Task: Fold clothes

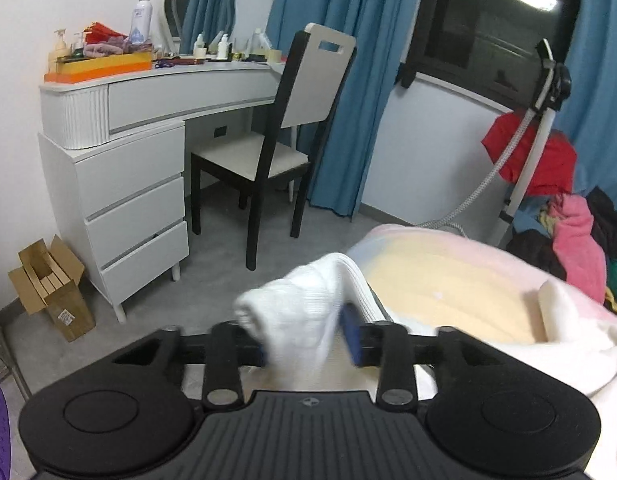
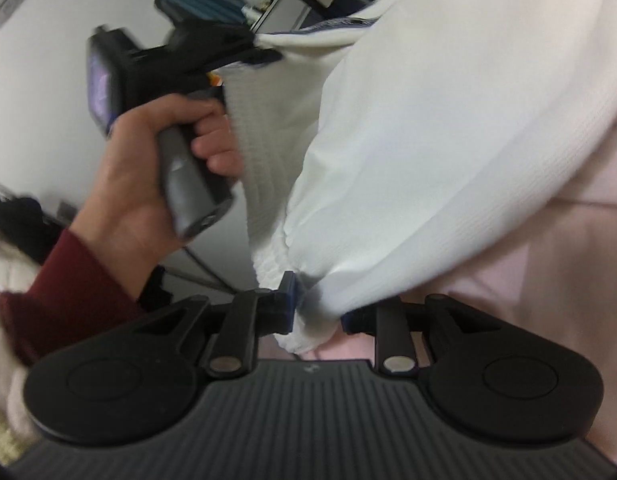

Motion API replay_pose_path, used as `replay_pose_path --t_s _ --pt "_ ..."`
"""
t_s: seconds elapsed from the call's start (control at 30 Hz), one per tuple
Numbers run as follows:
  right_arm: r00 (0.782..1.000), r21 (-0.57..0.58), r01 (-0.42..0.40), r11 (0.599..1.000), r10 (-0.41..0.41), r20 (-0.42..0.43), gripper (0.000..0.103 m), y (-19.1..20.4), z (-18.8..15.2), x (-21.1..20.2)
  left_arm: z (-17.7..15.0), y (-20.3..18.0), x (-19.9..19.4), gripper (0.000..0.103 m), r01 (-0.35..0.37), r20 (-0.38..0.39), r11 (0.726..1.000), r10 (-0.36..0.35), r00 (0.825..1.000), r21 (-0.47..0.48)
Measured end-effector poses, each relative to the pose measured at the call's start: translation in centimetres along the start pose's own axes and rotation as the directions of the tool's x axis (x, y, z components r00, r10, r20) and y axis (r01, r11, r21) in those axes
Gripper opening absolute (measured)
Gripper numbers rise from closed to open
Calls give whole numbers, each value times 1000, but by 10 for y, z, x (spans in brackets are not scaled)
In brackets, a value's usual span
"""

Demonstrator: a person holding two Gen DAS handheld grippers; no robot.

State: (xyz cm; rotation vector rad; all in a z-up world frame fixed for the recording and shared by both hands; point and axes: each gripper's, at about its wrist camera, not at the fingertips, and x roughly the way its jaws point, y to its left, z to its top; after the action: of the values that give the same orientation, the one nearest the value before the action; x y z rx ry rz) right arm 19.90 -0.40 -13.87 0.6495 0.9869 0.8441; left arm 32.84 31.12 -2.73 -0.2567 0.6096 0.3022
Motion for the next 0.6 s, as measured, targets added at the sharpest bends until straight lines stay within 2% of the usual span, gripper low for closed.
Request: replay_pose_path --t_s 0.03,0.07,0.1,0.13,0.17,0.3,0.37,0.43,0.5,0.53,0.6 --pt "1000 -28 12 1000 -13 -18 35 2 1 -3 -2 -1 -2 58 8 -2 1000 -8 1000 5" --pt "999 -46 30 998 -31 -31 45 5 2 -7 -4 -2 -6 64 15 -5 1000 -15 1000 8" --pt "998 -64 48 997 -51 -43 56 7 3 -11 -7 -1 -12 75 17 -5 1000 -17 1000 10" --pt "997 -79 61 995 -65 -44 60 11 4 -17 -10 0 -21 83 14 1 1000 -14 1000 10" --pt "996 -102 75 992 -79 -36 66 16 2 -25 -11 1 -30 86 16 12 1000 -16 1000 11" --pt "989 -197 148 969 -144 35 67 35 -3 -68 -20 0 -81 99 77 64 997 -76 995 -8" --pt "976 -237 210 949 -189 107 67 43 -3 -96 -25 -5 -112 100 111 86 994 -112 990 9" --pt "956 -280 273 920 -226 189 67 50 -12 -128 -35 -16 -145 100 144 108 988 -149 983 55" --pt "922 -318 345 883 -256 289 66 54 -23 -164 -47 -29 -178 101 167 133 980 -181 974 108" --pt "902 -330 383 863 -271 337 66 55 -28 -180 -56 -38 -194 102 176 151 976 -195 969 129" --pt "844 -333 477 813 -318 431 66 51 -40 -215 -78 -53 -226 103 194 185 968 -222 957 160"
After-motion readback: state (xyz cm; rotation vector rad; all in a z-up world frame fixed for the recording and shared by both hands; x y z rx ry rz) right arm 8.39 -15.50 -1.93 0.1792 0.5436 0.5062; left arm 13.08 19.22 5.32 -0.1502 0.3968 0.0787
